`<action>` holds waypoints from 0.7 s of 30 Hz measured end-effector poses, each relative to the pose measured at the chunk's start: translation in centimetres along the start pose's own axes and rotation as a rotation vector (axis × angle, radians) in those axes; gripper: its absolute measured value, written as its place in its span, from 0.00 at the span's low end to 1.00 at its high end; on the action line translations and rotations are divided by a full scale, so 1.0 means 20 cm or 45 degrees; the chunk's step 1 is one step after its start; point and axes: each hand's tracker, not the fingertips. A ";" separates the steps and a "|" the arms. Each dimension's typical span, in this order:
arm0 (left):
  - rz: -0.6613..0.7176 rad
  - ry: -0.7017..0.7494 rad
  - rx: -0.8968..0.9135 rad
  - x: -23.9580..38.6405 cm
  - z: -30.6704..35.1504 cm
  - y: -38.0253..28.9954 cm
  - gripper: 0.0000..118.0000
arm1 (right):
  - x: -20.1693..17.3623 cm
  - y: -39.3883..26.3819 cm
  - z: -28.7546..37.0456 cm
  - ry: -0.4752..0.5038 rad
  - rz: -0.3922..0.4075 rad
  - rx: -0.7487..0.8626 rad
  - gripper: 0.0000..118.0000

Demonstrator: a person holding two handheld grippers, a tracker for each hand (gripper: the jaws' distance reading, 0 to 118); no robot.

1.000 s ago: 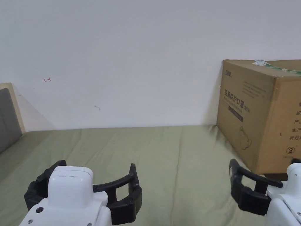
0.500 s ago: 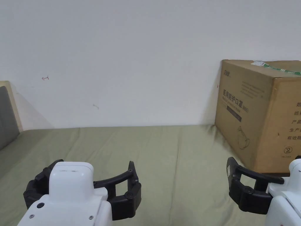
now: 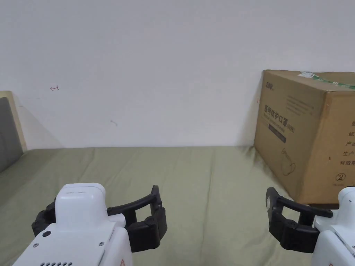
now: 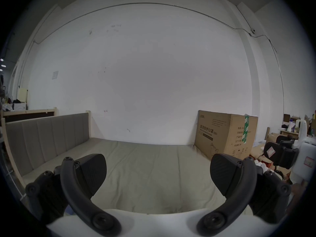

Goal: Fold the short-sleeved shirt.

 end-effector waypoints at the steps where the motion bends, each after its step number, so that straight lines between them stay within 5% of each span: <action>1: 0.019 -0.003 -0.002 -0.01 0.00 0.00 1.00 | 0.00 0.00 0.00 0.001 -0.001 -0.005 1.00; 21: 0.005 0.089 -0.039 0.02 -0.02 -0.01 1.00 | -0.02 -0.02 -0.02 0.011 -0.013 -0.032 1.00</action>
